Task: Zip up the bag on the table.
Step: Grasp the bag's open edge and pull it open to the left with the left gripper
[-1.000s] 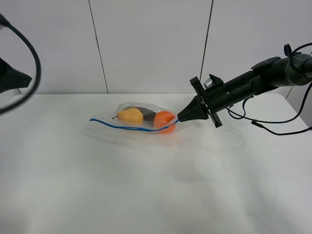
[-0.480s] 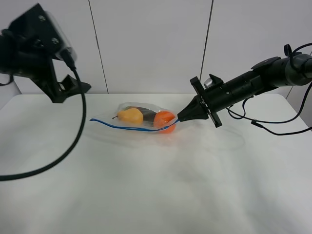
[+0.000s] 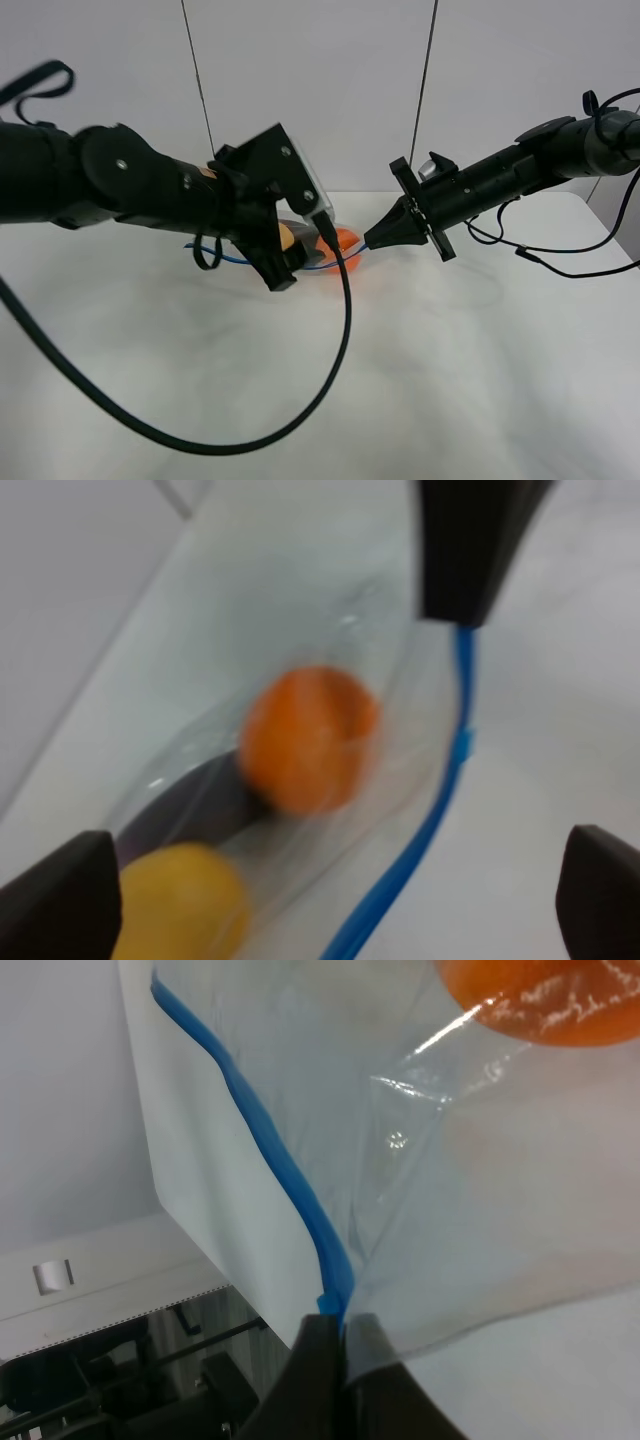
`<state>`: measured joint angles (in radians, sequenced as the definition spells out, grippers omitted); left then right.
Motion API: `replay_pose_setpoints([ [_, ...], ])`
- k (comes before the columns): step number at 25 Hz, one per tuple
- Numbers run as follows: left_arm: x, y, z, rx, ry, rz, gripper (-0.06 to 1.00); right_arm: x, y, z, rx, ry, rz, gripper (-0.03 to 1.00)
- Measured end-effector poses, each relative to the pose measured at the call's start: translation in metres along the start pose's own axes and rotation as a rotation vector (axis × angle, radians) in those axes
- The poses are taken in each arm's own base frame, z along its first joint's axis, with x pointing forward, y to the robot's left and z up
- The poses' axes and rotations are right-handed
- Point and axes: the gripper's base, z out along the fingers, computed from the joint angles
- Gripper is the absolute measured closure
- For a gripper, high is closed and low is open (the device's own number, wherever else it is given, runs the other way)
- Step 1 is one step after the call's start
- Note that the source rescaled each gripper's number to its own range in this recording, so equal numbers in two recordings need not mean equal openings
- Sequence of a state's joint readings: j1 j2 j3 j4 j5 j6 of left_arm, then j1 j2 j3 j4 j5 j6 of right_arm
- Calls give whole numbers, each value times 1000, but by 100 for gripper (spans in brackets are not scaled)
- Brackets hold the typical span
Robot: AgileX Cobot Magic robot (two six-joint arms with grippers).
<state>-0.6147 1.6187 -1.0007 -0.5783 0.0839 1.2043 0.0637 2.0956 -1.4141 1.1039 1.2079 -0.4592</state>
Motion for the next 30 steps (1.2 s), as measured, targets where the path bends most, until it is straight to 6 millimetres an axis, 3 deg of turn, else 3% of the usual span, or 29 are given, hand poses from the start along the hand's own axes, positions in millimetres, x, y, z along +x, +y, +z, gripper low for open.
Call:
replay_pose_setpoints([
  [6, -2, -39, 39, 2, -7, 42, -5, 0, 0, 0, 0, -1, 0, 97],
  [11, -1, -54, 61, -96, -40, 58, -5, 0, 0, 0, 0, -1, 0, 97],
  [16, 12, -58, 78, -146, -24, 64, 20, 0, 0, 0, 0, -1, 0, 97],
  [25, 14, -58, 81, -161, -22, 67, 63, 0, 0, 0, 0, -1, 0, 97],
  [30, 14, -58, 81, -164, -24, 66, 73, 0, 0, 0, 0, -1, 0, 97],
])
